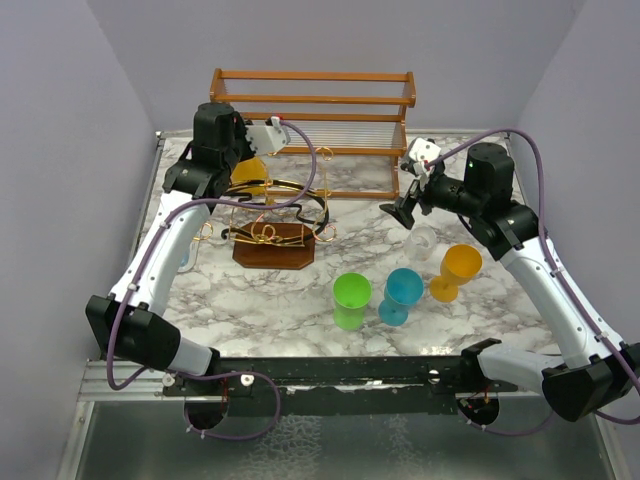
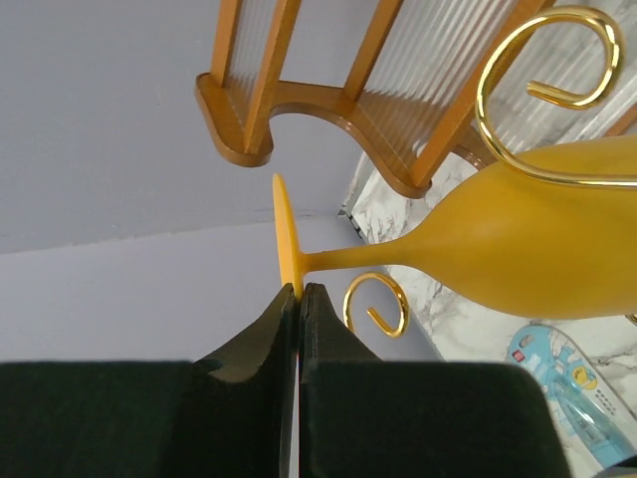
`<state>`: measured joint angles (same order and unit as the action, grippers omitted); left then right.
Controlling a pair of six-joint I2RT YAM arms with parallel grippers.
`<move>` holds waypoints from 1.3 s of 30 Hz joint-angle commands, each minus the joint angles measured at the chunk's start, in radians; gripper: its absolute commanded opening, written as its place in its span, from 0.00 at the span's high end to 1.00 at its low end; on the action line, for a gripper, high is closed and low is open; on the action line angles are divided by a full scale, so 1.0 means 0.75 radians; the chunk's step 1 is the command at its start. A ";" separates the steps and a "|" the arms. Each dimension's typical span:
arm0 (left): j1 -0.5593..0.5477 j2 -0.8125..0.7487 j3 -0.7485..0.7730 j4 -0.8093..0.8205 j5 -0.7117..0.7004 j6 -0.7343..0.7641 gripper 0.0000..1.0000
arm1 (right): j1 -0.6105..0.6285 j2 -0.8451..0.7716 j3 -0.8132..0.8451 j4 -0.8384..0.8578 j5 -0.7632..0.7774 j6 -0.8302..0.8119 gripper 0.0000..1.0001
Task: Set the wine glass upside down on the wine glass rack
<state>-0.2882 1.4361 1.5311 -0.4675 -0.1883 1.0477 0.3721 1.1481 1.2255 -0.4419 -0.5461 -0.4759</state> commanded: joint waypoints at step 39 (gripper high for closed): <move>-0.019 -0.092 -0.064 -0.135 -0.324 0.042 1.00 | 0.003 -0.009 -0.018 0.028 -0.056 -0.023 0.01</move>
<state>-0.2970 1.3670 1.4845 -0.6151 -0.3679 1.0832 0.3721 1.1481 1.2232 -0.4419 -0.5632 -0.4786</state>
